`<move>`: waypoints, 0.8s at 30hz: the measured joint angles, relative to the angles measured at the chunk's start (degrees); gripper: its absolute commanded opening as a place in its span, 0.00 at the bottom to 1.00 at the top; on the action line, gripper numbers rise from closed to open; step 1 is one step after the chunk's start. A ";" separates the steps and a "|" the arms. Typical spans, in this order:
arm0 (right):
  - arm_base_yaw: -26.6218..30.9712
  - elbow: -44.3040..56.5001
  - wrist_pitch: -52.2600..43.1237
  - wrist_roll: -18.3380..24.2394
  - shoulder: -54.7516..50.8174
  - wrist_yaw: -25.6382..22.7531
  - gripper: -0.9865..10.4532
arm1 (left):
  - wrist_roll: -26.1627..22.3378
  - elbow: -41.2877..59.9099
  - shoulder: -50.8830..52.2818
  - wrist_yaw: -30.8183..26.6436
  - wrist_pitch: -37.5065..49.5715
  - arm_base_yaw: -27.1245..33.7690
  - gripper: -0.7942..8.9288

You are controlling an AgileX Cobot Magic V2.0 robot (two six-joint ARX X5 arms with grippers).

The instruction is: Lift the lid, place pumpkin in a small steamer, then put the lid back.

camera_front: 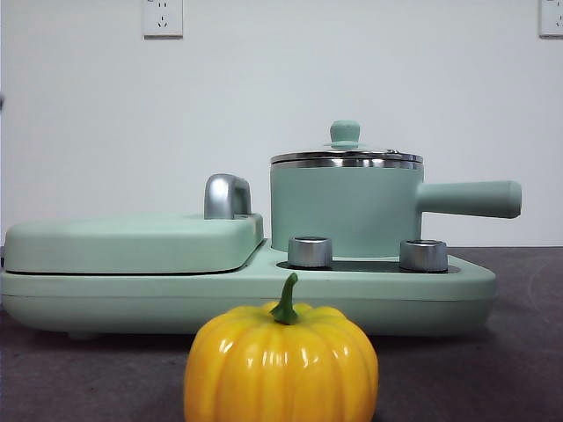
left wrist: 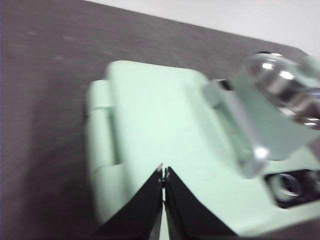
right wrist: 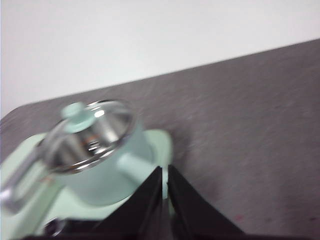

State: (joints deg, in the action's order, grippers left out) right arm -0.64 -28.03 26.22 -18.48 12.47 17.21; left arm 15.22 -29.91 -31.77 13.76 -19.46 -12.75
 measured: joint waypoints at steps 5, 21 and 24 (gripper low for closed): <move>0.00 -9.42 9.55 0.83 5.46 8.37 0.10 | -0.42 -11.52 -8.57 5.97 -5.75 -1.79 0.09; 0.00 -19.45 17.73 9.66 10.45 22.23 0.10 | -0.57 -16.96 -12.11 13.27 -4.37 -3.67 0.12; 0.00 -19.45 17.75 9.70 10.45 21.97 0.15 | -0.57 -16.96 -12.11 13.27 -4.37 -3.67 0.12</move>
State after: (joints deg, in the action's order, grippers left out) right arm -0.64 -47.48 43.97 -8.78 22.92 39.18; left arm 14.66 -46.87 -43.88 27.03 -23.84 -16.43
